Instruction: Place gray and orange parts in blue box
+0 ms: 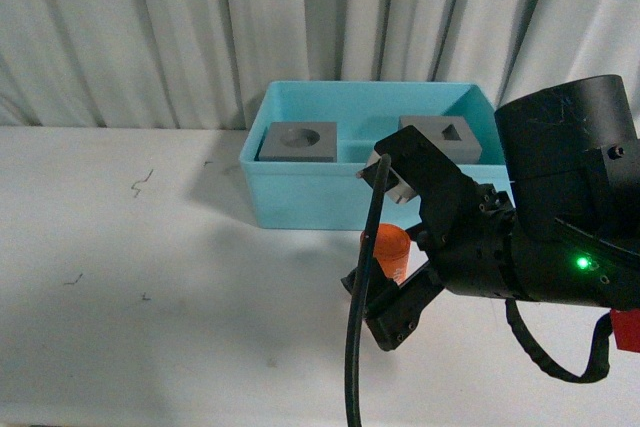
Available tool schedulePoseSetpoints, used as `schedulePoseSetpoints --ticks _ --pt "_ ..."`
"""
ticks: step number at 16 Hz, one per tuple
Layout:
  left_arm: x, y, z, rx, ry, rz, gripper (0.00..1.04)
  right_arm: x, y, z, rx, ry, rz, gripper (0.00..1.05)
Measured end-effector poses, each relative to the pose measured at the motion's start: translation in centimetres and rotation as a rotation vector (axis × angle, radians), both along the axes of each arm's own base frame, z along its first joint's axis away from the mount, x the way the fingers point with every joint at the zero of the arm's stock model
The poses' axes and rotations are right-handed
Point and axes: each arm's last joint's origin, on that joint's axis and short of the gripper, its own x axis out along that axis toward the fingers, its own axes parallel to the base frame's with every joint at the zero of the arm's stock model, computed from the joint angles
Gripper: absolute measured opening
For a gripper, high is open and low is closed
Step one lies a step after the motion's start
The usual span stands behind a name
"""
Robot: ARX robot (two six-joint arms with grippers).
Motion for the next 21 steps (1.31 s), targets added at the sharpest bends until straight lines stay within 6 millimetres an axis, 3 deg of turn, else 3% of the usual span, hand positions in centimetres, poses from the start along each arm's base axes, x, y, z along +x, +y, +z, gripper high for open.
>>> schedulePoseSetpoints --ticks 9,12,14,16,17,18,21 --pt "0.0 0.0 0.0 0.0 0.0 0.0 0.98 1.2 0.7 -0.7 0.01 0.006 -0.029 0.98" --pt "0.0 0.0 0.0 0.0 0.0 0.0 0.98 1.2 0.9 -0.6 0.025 0.004 -0.037 0.78" --pt "0.0 0.0 0.0 0.0 0.0 0.0 0.98 1.3 0.9 -0.6 0.032 0.0 -0.041 0.53" --pt "0.0 0.0 0.0 0.0 0.0 0.0 0.98 1.0 0.8 -0.7 0.036 -0.011 -0.042 0.47" --pt "0.0 0.0 0.0 0.0 0.0 0.0 0.98 -0.2 0.5 -0.4 0.045 0.001 -0.027 0.47" --pt "0.0 0.0 0.0 0.0 0.0 0.0 0.98 -1.4 0.1 0.5 0.073 0.008 0.001 0.47" --pt "0.0 0.0 0.0 0.0 0.0 0.0 0.98 -3.7 -1.2 7.4 0.199 -0.15 0.04 0.47"
